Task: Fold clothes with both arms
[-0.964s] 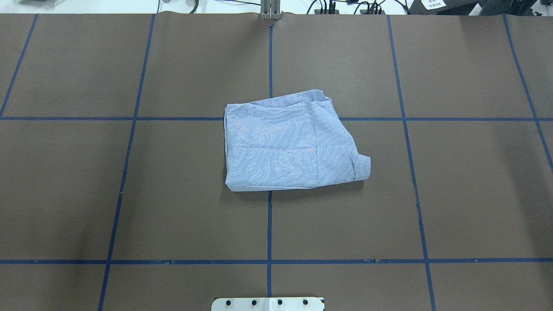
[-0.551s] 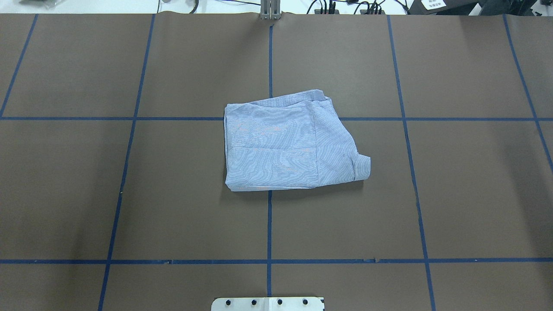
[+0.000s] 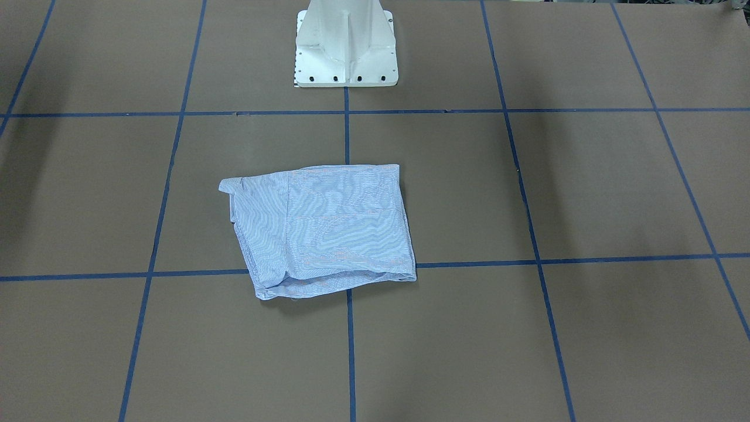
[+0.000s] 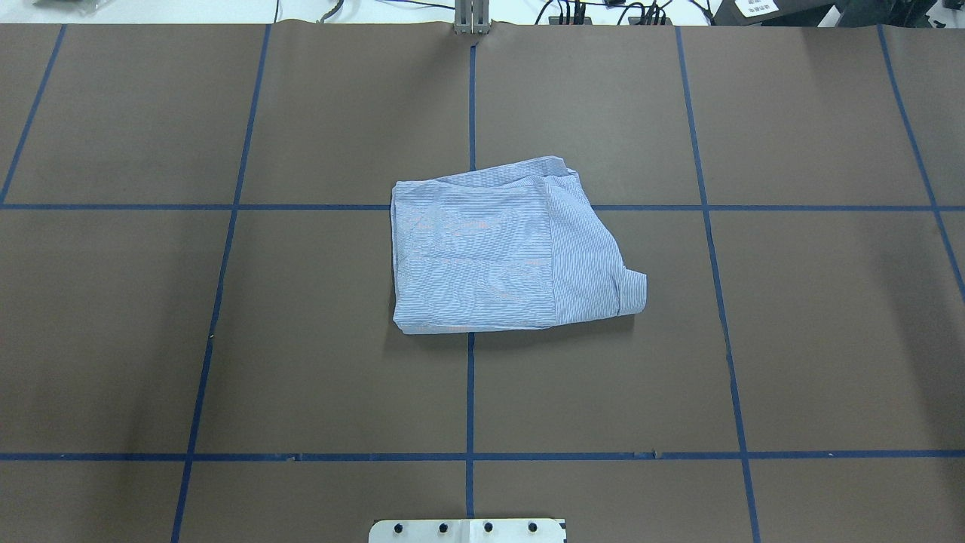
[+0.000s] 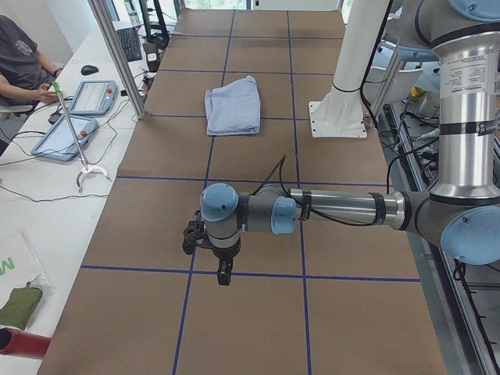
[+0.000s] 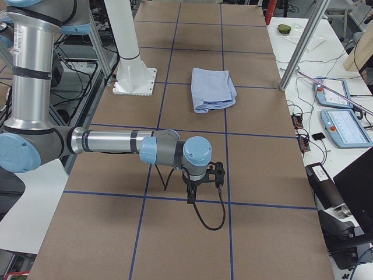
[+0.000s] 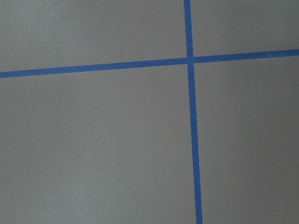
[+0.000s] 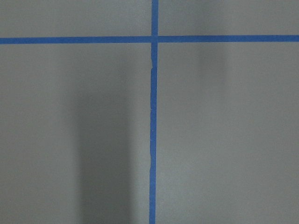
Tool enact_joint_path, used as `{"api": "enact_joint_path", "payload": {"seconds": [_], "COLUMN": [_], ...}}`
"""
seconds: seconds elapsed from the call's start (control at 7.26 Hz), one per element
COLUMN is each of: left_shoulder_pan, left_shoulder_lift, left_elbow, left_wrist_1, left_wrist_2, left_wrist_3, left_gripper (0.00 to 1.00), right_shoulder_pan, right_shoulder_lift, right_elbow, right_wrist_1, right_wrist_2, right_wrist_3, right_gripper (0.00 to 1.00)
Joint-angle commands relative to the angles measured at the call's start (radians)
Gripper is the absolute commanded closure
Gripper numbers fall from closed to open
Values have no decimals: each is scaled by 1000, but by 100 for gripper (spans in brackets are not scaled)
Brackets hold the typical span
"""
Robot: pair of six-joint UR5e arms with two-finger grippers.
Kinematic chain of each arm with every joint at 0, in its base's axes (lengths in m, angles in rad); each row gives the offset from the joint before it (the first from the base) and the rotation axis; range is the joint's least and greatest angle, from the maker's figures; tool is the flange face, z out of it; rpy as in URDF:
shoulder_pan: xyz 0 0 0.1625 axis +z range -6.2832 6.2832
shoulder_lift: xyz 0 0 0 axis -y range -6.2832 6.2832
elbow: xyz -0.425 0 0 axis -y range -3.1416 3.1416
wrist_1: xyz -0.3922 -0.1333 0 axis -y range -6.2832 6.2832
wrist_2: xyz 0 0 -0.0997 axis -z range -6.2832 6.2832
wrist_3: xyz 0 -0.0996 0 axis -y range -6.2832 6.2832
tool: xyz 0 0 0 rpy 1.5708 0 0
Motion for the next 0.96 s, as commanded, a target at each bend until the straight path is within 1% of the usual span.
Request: {"api": "enact_joint_path", "payload": {"seconds": [0.0,0.83], "left_shoulder_pan": [0,0], "left_shoulder_lift": [-1,-1], "left_elbow": [0,0], "left_wrist_1": [0,0], "left_wrist_2": [0,2], "left_wrist_3": [0,3], "left_gripper": [0,0], "right_shoulder_pan": [0,2], "right_shoulder_lift": [0,9], "right_elbow": [0,5], "right_wrist_1": [0,0], "right_wrist_2": [-2,-2], "right_wrist_3": [0,0], "right_gripper": [0,0]}}
